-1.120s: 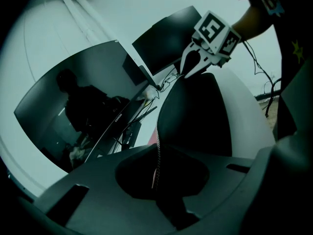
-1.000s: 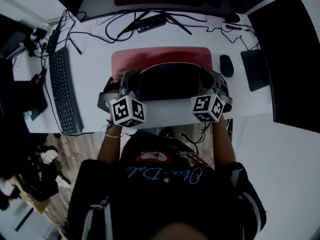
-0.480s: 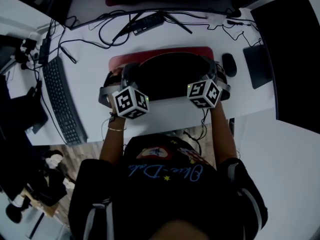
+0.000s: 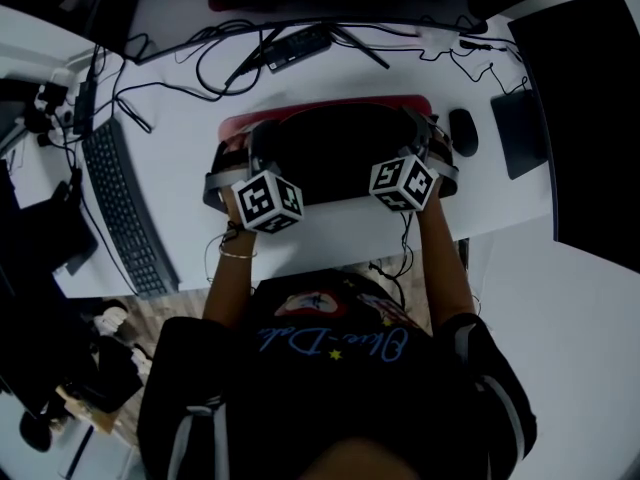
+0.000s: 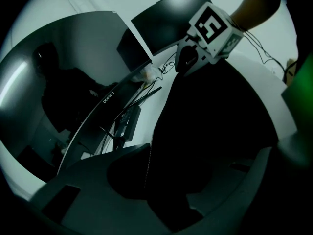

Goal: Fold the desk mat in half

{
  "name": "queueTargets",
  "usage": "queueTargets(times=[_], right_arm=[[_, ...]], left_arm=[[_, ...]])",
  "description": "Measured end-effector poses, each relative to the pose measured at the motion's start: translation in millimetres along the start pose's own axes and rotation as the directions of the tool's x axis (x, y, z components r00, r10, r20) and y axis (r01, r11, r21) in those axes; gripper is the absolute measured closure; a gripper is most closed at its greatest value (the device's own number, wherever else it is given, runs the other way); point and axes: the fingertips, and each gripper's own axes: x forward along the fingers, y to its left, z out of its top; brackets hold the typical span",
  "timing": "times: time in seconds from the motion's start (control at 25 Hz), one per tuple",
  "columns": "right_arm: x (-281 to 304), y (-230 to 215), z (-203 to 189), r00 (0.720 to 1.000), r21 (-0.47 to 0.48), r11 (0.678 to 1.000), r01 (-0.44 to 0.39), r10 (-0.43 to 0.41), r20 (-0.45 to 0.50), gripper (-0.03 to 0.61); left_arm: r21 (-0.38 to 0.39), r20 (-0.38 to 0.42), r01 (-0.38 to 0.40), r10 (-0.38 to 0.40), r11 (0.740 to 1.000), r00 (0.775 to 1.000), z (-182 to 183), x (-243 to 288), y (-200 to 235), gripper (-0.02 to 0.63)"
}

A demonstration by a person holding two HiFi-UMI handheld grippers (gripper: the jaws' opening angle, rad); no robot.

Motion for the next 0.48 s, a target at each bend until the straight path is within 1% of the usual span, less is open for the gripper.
queueTargets(times=[0.04,0.08,0.12,0.16,0.24,0.28,0.32,0.4,0.44,0.48], right_arm=[[0.6,0.5,0.0,1.000,-0.004,1.000,-0.001,0.001,-0.002,0.472],[1.2,0.5,-0.1,1.000,-0.005,1.000,0.000,0.000,-0.005,0.447],[1.7,-0.1,-0.3,1.000,-0.003,1.000,0.002,-0.002,-0.008,0.421],[1.7,-1.3,-0.8,1.000,0.003,1.000,0.007,-0.007,-0.010,0.402],[0.0,-5.2,-1.0,1.000,0.020,1.000,0.016,-0.016,-0.005,0.367],[-2.2,-7.9,0.5,1.000,0.028,0.999,0.021,-0.021,0.006,0.346],[-6.0,-11.5,3.6,0.999,0.037,0.999,0.028,-0.029,0.025,0.344],[-18.7,-21.4,14.6,0.994,0.073,0.996,0.053,-0.059,0.087,0.344],[-27.0,-27.3,22.0,0.989,0.110,0.992,0.064,-0.078,0.128,0.342],[-35.9,-33.1,30.2,0.980,0.161,0.985,0.069,-0.098,0.175,0.344]], left_arm=[[-0.009,0.007,-0.006,0.006,1.000,1.000,-0.6,0.5,1.7,0.524],[-0.018,0.015,-0.012,0.012,1.000,1.000,-1.0,0.9,3.8,0.498],[-0.029,0.022,-0.016,0.017,0.999,1.000,-1.4,1.1,6.1,0.441],[-0.043,0.028,-0.019,0.020,0.999,0.999,-1.9,1.4,8.4,0.406],[-0.082,0.044,-0.021,0.025,0.996,0.999,-3.4,1.7,12.7,0.366],[-0.106,0.053,-0.022,0.028,0.994,0.998,-4.2,1.4,14.8,0.359],[-0.134,0.064,-0.028,0.037,0.991,0.997,-4.8,-0.2,17.8,0.353],[-0.215,0.099,-0.058,0.081,0.975,0.992,-5.4,-9.2,29.4,0.353],[-0.273,0.119,-0.075,0.112,0.959,0.987,-5.9,-16.3,38.0,0.353],[-0.340,0.139,-0.087,0.142,0.936,0.980,-6.8,-24.7,47.2,0.353]])
